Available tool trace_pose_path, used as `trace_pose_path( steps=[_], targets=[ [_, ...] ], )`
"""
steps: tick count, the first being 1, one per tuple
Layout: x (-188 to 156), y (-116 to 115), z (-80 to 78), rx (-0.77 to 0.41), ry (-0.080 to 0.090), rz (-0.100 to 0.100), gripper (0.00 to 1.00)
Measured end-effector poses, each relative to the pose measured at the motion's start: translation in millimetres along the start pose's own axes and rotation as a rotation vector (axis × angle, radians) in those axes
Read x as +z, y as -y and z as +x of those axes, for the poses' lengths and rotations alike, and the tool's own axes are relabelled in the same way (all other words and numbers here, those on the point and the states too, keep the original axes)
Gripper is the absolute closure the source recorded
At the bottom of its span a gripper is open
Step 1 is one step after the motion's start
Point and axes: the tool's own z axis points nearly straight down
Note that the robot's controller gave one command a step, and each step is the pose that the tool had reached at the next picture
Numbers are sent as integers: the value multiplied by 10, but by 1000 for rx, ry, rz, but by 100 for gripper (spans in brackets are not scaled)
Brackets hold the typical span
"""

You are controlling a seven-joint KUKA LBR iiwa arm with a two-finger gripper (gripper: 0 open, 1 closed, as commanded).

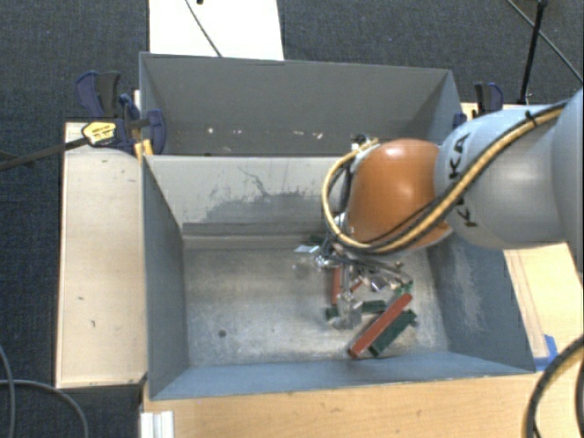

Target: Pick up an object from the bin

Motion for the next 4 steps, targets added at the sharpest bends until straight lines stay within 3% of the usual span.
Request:
trace_pose_path(
  steps=[1,2,3,4],
  targets=[
    [249,-154,376,-143,-2,-2,0],
    [248,251,176,0,-2,1,0],
    [251,236,181,1,-4,-2,100],
    [-1207,192,95,-57,3,3,100]
  ],
)
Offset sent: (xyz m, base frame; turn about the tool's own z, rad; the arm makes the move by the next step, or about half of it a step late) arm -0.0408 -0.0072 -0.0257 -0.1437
